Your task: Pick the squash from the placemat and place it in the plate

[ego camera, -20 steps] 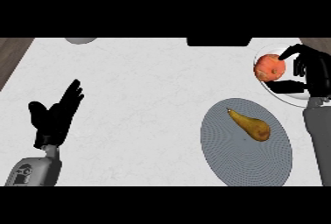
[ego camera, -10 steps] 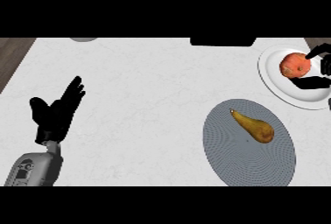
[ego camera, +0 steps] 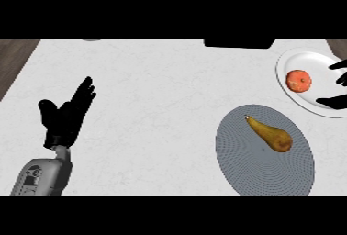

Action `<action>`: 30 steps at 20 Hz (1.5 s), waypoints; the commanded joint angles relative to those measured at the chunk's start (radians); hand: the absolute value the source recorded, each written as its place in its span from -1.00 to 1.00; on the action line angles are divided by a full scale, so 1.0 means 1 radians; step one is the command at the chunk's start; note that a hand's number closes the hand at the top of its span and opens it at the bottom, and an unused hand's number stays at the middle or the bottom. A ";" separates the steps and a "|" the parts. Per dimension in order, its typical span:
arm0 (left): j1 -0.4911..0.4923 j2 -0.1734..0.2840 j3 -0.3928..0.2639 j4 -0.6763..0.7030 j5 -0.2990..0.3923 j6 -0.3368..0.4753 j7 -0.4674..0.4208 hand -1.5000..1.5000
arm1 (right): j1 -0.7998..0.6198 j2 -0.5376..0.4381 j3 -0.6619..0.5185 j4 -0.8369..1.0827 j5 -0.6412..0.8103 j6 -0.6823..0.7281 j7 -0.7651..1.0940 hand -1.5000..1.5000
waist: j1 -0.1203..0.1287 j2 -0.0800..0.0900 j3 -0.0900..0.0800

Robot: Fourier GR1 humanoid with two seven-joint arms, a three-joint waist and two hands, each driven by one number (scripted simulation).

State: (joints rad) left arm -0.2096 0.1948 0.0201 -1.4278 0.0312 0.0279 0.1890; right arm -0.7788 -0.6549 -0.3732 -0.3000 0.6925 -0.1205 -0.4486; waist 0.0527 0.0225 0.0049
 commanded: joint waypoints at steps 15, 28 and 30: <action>0.050 0.033 0.047 -0.005 0.020 -0.028 -0.026 0.00 | -0.097 -0.053 -0.244 0.090 -0.295 0.323 -0.309 -1.00 | -0.024 -0.016 -0.003; -0.046 0.033 0.054 0.021 0.020 -0.031 0.024 0.00 | -0.042 -0.157 -0.265 0.131 -0.348 0.623 -0.281 -1.00 | -0.010 -0.001 0.001; 0.005 0.030 0.045 0.024 0.015 -0.048 -0.024 0.00 | -0.049 -0.151 -0.268 0.129 -0.353 0.593 -0.263 -1.00 | -0.003 -0.001 0.000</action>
State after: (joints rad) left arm -0.2071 0.2133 0.0579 -1.4061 0.0380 -0.0001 0.1751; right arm -0.8326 -0.8003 -0.6383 -0.1651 0.3470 0.4414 -0.6788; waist 0.0414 0.0192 0.0048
